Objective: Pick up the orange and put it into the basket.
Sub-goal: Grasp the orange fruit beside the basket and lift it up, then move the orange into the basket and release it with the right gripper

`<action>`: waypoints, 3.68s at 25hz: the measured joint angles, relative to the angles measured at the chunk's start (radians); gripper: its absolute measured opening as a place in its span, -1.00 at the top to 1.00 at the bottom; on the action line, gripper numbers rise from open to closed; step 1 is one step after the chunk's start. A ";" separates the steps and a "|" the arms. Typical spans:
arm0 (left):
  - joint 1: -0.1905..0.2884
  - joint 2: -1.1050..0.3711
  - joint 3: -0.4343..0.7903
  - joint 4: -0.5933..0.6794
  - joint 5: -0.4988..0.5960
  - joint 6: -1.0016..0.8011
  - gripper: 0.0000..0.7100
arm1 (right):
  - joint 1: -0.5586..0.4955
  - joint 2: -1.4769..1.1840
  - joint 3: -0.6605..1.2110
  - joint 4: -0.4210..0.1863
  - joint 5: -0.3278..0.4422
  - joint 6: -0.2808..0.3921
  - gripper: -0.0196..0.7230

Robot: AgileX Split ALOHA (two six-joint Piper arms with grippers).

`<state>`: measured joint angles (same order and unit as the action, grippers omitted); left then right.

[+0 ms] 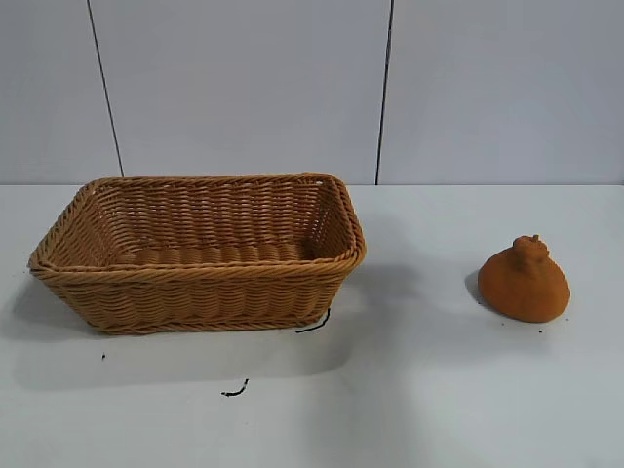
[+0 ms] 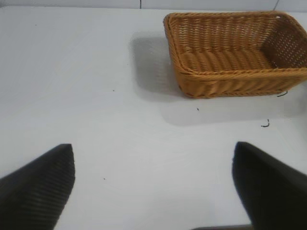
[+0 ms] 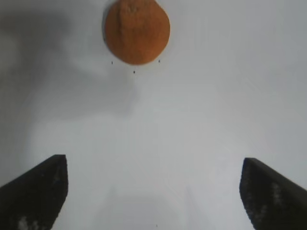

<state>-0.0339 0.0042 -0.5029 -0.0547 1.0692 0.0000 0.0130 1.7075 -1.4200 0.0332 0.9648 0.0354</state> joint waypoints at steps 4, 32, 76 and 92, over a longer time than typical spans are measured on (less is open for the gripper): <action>0.000 0.000 0.000 0.000 0.000 0.000 -0.80 | 0.040 0.148 -0.129 0.010 -0.001 -0.021 -0.92; 0.000 0.000 0.000 0.000 -0.001 0.000 -0.80 | 0.084 0.551 -0.172 -0.013 0.018 0.007 -0.14; 0.000 0.000 0.000 0.000 0.000 0.000 -0.80 | 0.630 0.514 -0.505 0.041 -0.163 0.038 0.75; 0.000 0.000 0.000 0.000 0.000 0.000 -0.80 | 0.626 0.615 -0.643 0.023 0.034 0.056 -0.77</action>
<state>-0.0339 0.0042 -0.5029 -0.0547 1.0691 0.0000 0.6385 2.3227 -2.0635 0.0560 0.9991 0.0912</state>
